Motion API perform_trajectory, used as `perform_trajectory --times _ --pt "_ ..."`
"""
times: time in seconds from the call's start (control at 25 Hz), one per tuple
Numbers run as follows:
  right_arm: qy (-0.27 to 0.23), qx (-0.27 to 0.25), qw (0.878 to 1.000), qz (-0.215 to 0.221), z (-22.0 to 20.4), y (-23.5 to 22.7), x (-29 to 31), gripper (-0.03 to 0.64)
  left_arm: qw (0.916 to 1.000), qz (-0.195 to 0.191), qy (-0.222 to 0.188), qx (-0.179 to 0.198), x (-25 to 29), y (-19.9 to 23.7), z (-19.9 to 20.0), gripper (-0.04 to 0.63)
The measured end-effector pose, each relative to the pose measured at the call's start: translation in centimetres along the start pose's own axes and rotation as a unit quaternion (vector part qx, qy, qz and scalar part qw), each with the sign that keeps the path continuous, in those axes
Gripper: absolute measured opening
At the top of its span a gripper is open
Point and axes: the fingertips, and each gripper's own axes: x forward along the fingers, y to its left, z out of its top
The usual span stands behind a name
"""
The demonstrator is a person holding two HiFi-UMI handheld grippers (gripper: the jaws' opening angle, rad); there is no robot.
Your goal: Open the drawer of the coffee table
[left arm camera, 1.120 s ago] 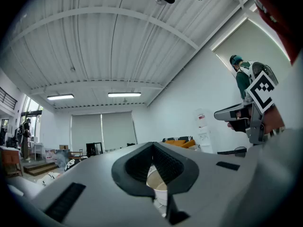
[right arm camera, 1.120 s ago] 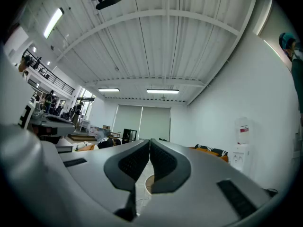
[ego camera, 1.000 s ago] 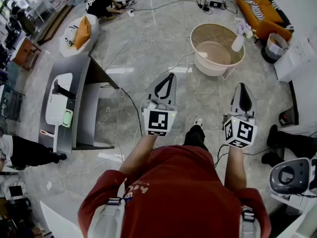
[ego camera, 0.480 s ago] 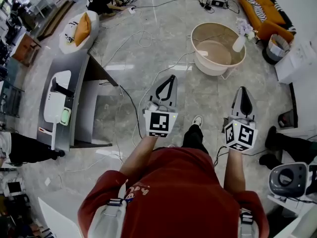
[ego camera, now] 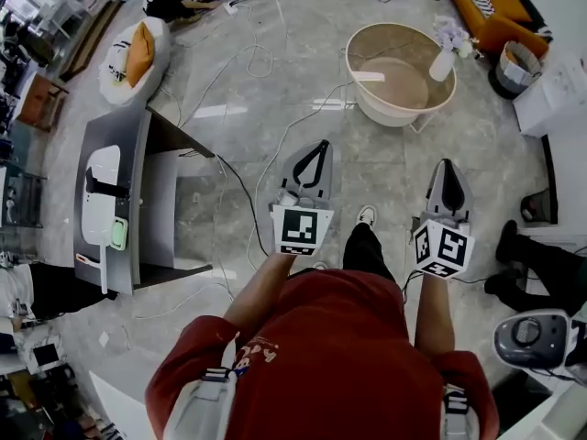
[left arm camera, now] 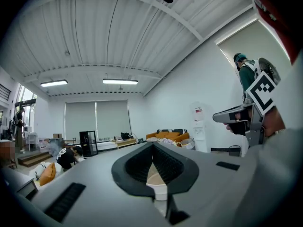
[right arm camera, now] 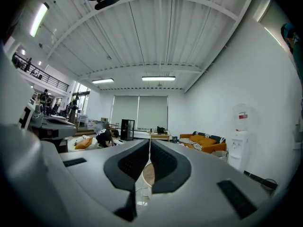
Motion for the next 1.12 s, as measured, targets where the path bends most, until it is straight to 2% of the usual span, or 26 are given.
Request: perform_trajectory --times 0.2,0.4,0.76,1.12 --pt "0.016 0.022 1.0 -0.006 -1.9 -2.6 4.8 0.023 0.9993 -0.028 0.025 0.008 6.0 -1.7 -1.7 0.014" --pt "0.027 0.033 0.999 -0.001 -2.4 -5.7 9.6 0.023 0.9974 -0.047 0.054 -0.004 12.2 -3.0 -2.7 0.014" --pt "0.025 0.05 0.998 -0.004 -2.5 -14.7 17.3 0.023 0.9976 -0.054 0.042 -0.007 24.0 -6.5 -0.3 0.014" --pt "0.048 0.07 0.996 0.003 -5.8 -17.8 21.9 0.023 0.9954 -0.076 0.056 0.015 29.8 -8.8 -0.6 0.014"
